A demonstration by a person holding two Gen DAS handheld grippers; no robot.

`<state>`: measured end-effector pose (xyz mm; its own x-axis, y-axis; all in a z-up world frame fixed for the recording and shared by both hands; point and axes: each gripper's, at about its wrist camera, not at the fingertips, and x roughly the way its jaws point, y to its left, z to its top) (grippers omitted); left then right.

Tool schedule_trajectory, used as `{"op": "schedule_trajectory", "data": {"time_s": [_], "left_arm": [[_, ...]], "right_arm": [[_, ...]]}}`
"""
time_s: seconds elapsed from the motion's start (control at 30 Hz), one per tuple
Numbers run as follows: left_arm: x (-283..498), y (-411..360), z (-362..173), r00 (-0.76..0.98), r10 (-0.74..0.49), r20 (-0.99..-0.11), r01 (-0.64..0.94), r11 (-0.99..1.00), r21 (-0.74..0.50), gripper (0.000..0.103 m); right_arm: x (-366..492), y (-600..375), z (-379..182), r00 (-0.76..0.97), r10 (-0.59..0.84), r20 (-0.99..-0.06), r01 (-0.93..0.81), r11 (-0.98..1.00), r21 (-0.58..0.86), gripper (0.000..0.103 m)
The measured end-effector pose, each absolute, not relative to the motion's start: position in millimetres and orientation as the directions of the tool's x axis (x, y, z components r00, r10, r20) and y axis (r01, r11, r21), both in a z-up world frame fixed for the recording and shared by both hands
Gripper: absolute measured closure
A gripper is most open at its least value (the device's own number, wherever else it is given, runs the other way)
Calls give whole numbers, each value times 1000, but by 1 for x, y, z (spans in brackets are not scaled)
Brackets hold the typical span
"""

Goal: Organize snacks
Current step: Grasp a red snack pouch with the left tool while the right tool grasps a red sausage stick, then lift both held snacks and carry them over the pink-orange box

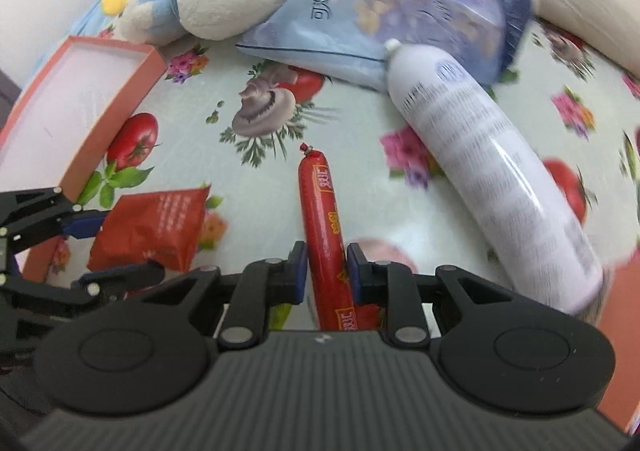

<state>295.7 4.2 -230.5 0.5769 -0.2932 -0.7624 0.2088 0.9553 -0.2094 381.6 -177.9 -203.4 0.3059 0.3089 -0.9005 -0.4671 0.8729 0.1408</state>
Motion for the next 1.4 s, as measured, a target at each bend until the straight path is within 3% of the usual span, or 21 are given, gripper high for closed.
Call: {"op": "schedule_trajectory", "data": {"time_s": [0.2,0.33,0.53,0.93,1.4], "left_arm": [[279,5,-217,600,-295,-743,137,954,-267,53],[268,1,-210,610,-295,-736,111,951,-289,53],[256,-9,-201,621,-292,-727,85,948,-308,53],[248,-36,-181,590,-300,-750,97,948,-302,53],[276,-77,-97,640,-358,-680,208,933,-295,53]], "right_arm": [[337,-203,-181,384,356,-852,-406,894,190,79],[301,-209,-170,505,298,-810,-376,921,104,80],[257,-227,-164,607,267,-749,-277,954,116,80],[211,-237,-144,723,193,-663,-150,981,122,80],[204,-272,-70,812,146,-565,-93,988,123,80]]}}
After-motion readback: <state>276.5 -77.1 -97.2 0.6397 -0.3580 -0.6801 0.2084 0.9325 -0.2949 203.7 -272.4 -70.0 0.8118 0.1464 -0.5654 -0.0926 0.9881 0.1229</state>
